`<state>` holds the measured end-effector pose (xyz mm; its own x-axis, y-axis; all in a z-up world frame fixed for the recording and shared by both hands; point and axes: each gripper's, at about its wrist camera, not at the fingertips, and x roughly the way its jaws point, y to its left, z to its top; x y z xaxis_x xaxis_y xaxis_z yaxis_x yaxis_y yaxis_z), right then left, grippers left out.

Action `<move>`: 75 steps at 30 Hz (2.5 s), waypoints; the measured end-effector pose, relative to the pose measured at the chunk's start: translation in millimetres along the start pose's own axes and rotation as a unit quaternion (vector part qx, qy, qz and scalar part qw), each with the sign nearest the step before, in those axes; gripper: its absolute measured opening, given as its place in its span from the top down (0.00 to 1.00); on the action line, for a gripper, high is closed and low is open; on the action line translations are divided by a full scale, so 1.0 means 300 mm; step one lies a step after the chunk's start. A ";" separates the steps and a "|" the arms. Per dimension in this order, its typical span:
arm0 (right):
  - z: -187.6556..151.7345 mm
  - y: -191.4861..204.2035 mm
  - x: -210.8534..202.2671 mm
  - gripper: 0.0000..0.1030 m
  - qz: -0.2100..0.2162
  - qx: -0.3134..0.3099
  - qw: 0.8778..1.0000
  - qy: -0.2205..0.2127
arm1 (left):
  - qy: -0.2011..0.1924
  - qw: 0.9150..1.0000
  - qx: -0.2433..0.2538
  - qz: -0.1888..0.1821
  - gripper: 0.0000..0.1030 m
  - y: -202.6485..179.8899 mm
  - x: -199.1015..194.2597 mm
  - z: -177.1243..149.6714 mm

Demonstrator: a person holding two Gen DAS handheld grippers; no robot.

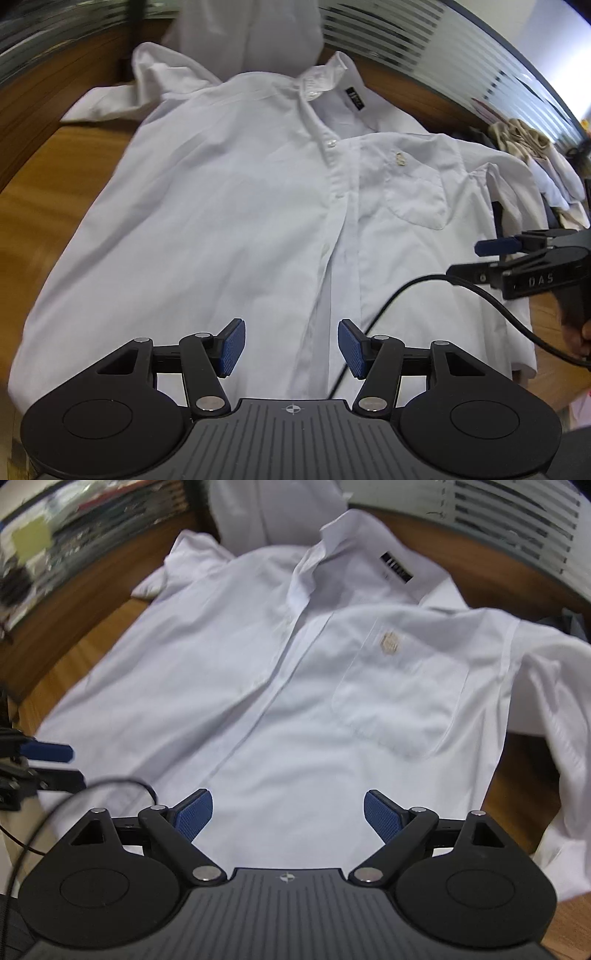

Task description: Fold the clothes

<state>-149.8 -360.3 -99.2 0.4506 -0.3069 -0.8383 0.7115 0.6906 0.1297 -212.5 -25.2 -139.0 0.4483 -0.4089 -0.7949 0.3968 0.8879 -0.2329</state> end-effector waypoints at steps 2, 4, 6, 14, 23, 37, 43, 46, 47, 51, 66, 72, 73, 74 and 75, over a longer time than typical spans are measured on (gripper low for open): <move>-0.026 0.009 -0.002 0.06 0.002 -0.014 1.000 -0.001 | -0.007 1.000 -0.005 0.013 0.43 -0.019 -0.020 -0.043; -0.043 0.014 -0.006 0.06 0.011 -0.023 1.000 -0.004 | -0.012 1.000 -0.012 0.024 0.43 -0.035 -0.036 -0.083; -0.058 0.018 -0.009 0.06 0.020 -0.032 0.999 -0.004 | -0.015 0.999 -0.023 0.028 0.43 -0.048 -0.041 -0.114; -0.116 0.027 0.033 0.06 0.035 -0.072 0.997 0.023 | -0.019 0.998 -0.023 0.049 0.51 -0.087 0.023 -0.142; -0.157 0.003 -0.045 0.06 0.062 -0.090 0.993 0.031 | -0.002 1.000 -0.020 0.002 0.56 -0.133 0.088 -0.117; -0.151 -0.168 -0.228 0.06 0.087 -0.062 0.994 0.014 | 0.033 0.997 -0.062 -0.030 0.55 -0.152 0.049 -0.243; -0.112 -0.094 -0.171 0.06 0.101 -0.085 0.991 0.009 | 0.042 0.994 -0.096 -0.012 0.55 -0.119 -0.023 -0.360; -0.089 -0.033 -0.128 0.06 0.109 -0.107 0.988 0.016 | 0.031 0.994 -0.109 0.009 0.55 -0.107 -0.071 -0.410; -0.081 -0.012 -0.116 0.06 0.110 -0.115 0.987 0.016 | 0.022 0.993 -0.112 0.017 0.55 -0.104 -0.092 -0.418; -0.051 0.061 -0.086 0.06 0.119 -0.143 0.982 0.020 | -0.014 0.991 -0.115 0.069 0.54 -0.074 -0.138 -0.431; -0.060 0.128 -0.088 0.06 0.112 -0.182 0.976 0.034 | 0.023 0.991 -0.011 0.135 0.98 -0.029 0.006 -0.454; -0.093 0.108 -0.087 0.06 0.105 -0.168 0.979 0.042 | -0.031 0.985 0.032 0.167 0.98 -0.106 -0.151 -0.424; -0.099 0.107 -0.083 0.06 0.105 -0.165 0.980 0.044 | -0.032 0.984 0.048 0.167 0.98 -0.127 -0.168 -0.426; -0.105 0.107 -0.076 0.06 0.105 -0.163 0.980 0.047 | -0.027 0.984 0.062 0.166 0.98 -0.143 -0.169 -0.430; -0.111 0.107 -0.070 0.06 0.106 -0.161 0.980 0.051 | -0.019 0.983 0.075 0.165 0.98 -0.157 -0.163 -0.436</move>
<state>-154.4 -309.9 -95.1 0.5022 -0.0786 -0.8612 0.3934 0.9076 0.1466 -357.9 -19.5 -162.4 0.6012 -0.1148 -0.7908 0.3375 0.9335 0.1211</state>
